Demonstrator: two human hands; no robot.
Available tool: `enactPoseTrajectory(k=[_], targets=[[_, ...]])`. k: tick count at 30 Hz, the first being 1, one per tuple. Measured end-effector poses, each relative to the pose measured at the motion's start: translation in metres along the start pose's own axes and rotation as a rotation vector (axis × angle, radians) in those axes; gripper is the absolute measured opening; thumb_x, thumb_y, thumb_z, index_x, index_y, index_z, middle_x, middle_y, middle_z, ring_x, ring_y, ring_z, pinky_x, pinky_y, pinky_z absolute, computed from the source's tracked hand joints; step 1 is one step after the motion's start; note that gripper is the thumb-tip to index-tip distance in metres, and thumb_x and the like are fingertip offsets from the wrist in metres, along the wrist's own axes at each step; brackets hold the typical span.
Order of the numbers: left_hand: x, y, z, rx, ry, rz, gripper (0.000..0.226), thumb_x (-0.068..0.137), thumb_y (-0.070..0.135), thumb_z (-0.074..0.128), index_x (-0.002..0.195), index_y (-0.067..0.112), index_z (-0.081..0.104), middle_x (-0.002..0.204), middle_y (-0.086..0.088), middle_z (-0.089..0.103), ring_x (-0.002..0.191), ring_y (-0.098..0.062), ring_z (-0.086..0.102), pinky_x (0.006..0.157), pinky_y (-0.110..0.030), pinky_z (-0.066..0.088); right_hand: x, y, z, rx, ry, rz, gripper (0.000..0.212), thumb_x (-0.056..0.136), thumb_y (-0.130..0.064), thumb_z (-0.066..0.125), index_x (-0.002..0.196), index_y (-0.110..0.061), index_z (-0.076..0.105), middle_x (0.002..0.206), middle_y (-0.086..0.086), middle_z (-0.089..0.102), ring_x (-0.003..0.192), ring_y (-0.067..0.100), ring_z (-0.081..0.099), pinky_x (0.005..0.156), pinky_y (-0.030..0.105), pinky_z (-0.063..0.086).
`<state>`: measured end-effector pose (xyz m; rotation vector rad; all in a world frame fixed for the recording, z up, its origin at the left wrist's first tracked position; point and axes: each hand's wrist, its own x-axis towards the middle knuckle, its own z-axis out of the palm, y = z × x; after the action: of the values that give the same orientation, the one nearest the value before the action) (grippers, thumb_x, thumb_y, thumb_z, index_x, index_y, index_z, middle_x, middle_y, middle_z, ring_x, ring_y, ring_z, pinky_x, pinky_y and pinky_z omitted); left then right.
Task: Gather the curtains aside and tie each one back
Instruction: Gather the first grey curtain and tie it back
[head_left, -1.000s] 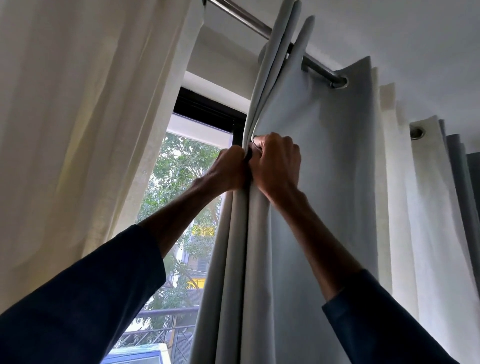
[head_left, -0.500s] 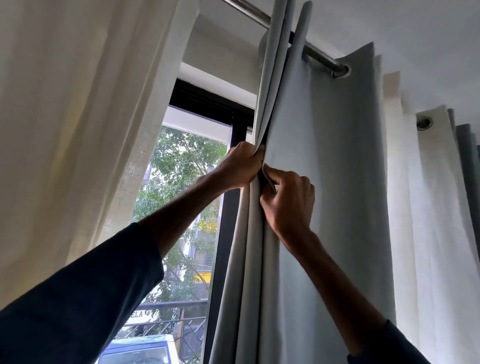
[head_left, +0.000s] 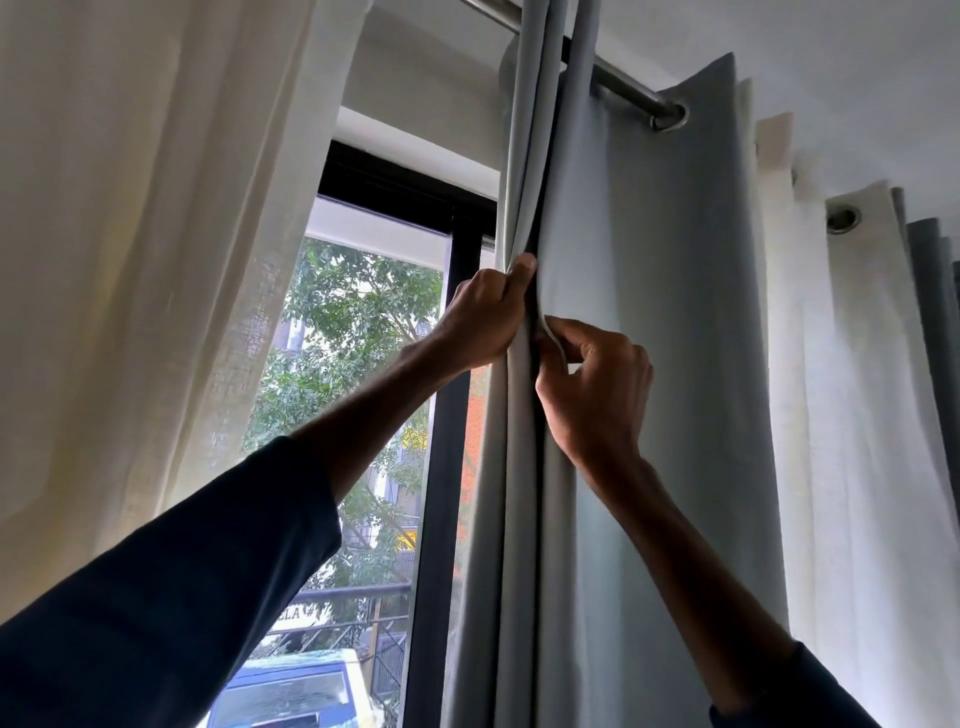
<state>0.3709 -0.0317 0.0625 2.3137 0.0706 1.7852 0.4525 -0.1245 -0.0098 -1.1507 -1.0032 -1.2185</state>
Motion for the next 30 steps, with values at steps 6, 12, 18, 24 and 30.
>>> enactPoseTrajectory(k=[6, 12, 18, 24, 30], targets=[[-0.002, 0.005, 0.002, 0.045, 0.004, 0.004, 0.066, 0.108, 0.04, 0.033, 0.049, 0.01, 0.039, 0.043, -0.004, 0.036, 0.068, -0.04, 0.06, 0.061, -0.03, 0.031, -0.008, -0.007, -0.001, 0.032, -0.049, -0.059, 0.015, 0.095, -0.02, 0.064, 0.092, -0.018, 0.079, 0.082, -0.004, 0.079, 0.065, 0.017, 0.07, 0.068, 0.034, 0.056], [-0.003, -0.002, 0.007, 0.113, -0.012, 0.011, 0.042, 0.104, 0.023, 0.04, 0.064, 0.012, 0.039, 0.061, -0.007, 0.045, 0.065, -0.031, 0.047, 0.056, -0.035, 0.028, -0.009, -0.008, -0.002, 0.013, -0.049, -0.065, 0.014, 0.093, -0.02, 0.064, 0.089, -0.018, 0.077, 0.079, -0.004, 0.078, 0.065, 0.018, 0.069, 0.066, 0.035, 0.056], [-0.01, -0.014, 0.007, 0.188, -0.134, 0.097, 0.022, 0.074, 0.011, 0.045, 0.064, 0.021, 0.028, 0.063, 0.006, 0.042, 0.064, -0.01, 0.034, 0.047, -0.028, 0.028, -0.009, -0.008, -0.007, -0.033, -0.08, -0.08, 0.013, 0.091, -0.021, 0.064, 0.082, -0.018, 0.073, 0.075, -0.003, 0.076, 0.059, 0.02, 0.066, 0.065, 0.033, 0.052], [-0.017, -0.013, 0.008, 0.149, -0.038, 0.109, 0.021, 0.068, 0.021, 0.043, 0.053, 0.017, 0.029, 0.052, 0.001, 0.039, 0.053, -0.022, 0.032, 0.045, -0.028, 0.028, -0.01, -0.009, -0.007, -0.111, -0.116, -0.063, 0.012, 0.09, -0.02, 0.064, 0.082, -0.016, 0.071, 0.073, -0.001, 0.074, 0.06, 0.024, 0.064, 0.067, 0.037, 0.052], [-0.016, -0.012, 0.003, 0.182, 0.034, 0.039, 0.042, 0.08, 0.007, 0.054, 0.048, 0.012, 0.027, 0.05, -0.003, 0.029, 0.058, -0.025, 0.027, 0.049, -0.034, 0.03, -0.014, -0.01, -0.004, -0.168, -0.151, -0.045, 0.012, 0.091, -0.021, 0.061, 0.081, -0.017, 0.066, 0.073, -0.002, 0.073, 0.064, 0.026, 0.063, 0.07, 0.038, 0.051]])
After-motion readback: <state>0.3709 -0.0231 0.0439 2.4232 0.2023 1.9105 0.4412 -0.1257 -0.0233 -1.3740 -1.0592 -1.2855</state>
